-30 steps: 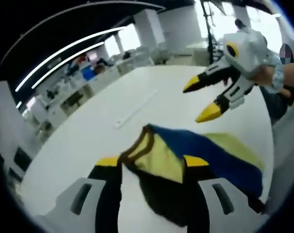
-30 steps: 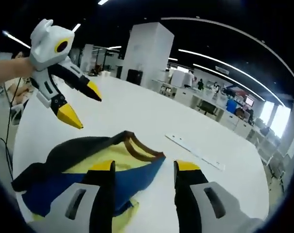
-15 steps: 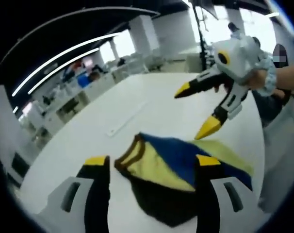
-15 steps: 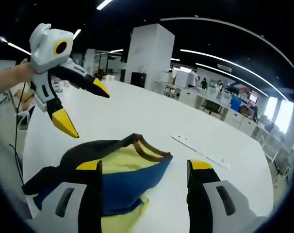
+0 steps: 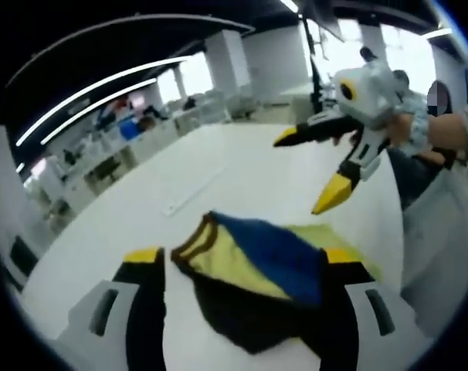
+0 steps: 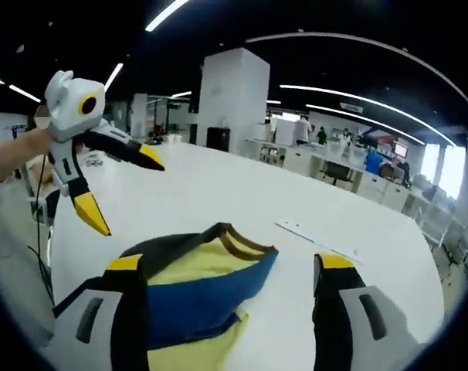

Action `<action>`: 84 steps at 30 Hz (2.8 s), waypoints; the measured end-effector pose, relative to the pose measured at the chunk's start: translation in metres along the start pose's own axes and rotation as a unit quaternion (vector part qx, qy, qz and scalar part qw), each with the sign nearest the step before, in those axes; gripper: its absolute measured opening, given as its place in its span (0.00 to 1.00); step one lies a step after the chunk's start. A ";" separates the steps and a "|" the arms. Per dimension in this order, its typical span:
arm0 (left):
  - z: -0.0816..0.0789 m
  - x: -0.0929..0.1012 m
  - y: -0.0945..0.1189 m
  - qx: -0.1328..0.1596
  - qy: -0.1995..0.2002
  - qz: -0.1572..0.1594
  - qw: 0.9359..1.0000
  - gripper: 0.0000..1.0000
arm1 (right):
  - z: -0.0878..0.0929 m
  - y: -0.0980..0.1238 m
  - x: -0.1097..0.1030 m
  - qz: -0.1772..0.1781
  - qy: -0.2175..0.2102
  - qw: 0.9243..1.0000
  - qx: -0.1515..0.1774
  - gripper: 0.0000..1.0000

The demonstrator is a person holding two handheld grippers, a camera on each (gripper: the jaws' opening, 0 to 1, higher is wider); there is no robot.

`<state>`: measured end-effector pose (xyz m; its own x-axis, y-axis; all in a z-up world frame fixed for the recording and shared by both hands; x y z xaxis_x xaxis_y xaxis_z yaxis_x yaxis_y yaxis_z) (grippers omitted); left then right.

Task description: Fold the garment on the visible template until the final outline fits inside the template.

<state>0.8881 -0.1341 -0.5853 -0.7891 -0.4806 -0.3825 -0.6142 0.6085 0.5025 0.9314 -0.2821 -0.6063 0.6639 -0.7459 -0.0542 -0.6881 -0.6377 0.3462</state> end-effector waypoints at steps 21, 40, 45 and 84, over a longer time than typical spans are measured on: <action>-0.003 0.016 0.019 0.006 -0.019 0.028 0.999 0.91 | 0.009 0.034 -0.037 -0.039 0.023 0.999 -0.022 1.00; -0.004 0.029 0.040 0.008 -0.038 0.041 0.998 1.00 | 0.003 0.065 -0.052 -0.068 0.037 0.996 -0.039 1.00; -0.001 0.036 0.045 0.002 -0.036 0.048 0.998 1.00 | 0.007 0.074 -0.057 -0.073 0.029 0.996 -0.041 1.00; -0.003 0.058 0.090 0.004 -0.004 -0.007 1.000 1.00 | 0.022 0.146 -0.071 -0.023 0.023 0.998 -0.050 1.00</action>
<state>0.7876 -0.1090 -0.5598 -0.7806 -0.4846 -0.3948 -0.6251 0.6073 0.4903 0.7770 -0.3270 -0.5727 0.7087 -0.7048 -0.0305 -0.6253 -0.6477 0.4353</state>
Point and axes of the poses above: the point that each gripper's makers call its tool centre point, and the gripper's own axes: y roughly backward along the fingers, x roughly to its right, z roughly out of its underside, the point moved 3 cm from there along y, roughly backward along the fingers, and after that the axes turned 13 degrees about -y, right-handed, at the moved point
